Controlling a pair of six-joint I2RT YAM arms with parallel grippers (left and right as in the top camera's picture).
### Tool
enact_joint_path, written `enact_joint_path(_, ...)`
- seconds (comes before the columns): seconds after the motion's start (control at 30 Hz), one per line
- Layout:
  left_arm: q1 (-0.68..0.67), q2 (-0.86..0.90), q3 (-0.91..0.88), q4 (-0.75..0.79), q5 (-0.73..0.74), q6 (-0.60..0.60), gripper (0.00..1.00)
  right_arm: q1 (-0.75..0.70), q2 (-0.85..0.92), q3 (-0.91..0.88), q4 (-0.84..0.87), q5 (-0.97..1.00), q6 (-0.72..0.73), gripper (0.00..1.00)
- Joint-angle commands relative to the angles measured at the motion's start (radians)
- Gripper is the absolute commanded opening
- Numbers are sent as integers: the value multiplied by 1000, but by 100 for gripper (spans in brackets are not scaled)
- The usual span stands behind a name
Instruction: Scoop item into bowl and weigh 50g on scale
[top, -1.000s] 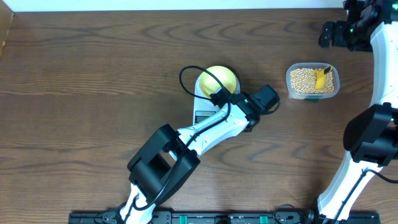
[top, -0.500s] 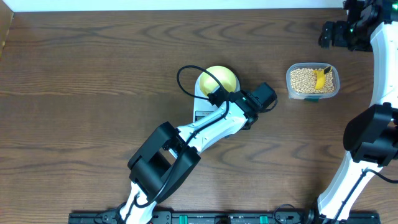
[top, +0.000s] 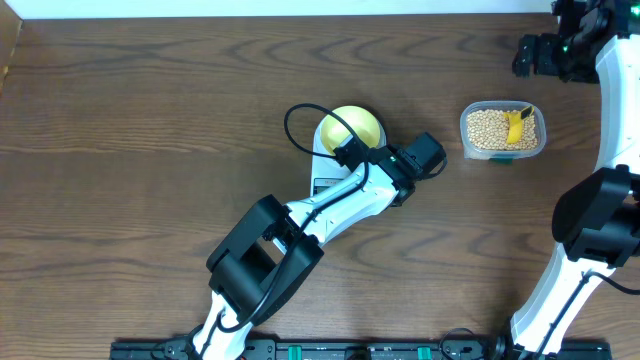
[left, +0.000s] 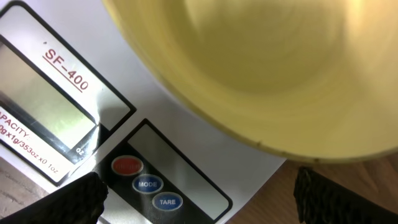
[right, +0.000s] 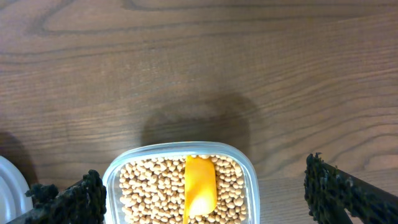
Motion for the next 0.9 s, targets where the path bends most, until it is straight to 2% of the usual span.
enact_joint_path(0.0, 6, 22, -1, 5, -42, -8, 98, -4, 9, 11, -1, 3, 12, 99)
enact_joint_path(0.33, 6, 32, -6, 48, -46, 30, 98, -4, 9, 11, -1, 3, 12, 99)
enact_joint_path(0.6, 16, 32, -46, 42, -2, -77, 98, -4, 9, 11, -1, 3, 12, 99)
enact_joint_path(0.77, 36, 32, -56, 56, 36, -71, 98, -4, 9, 11, -1, 3, 12, 99)
enact_joint_path(0.87, 35, 32, -56, 86, 35, -22, 98, -4, 9, 11, -1, 3, 12, 99)
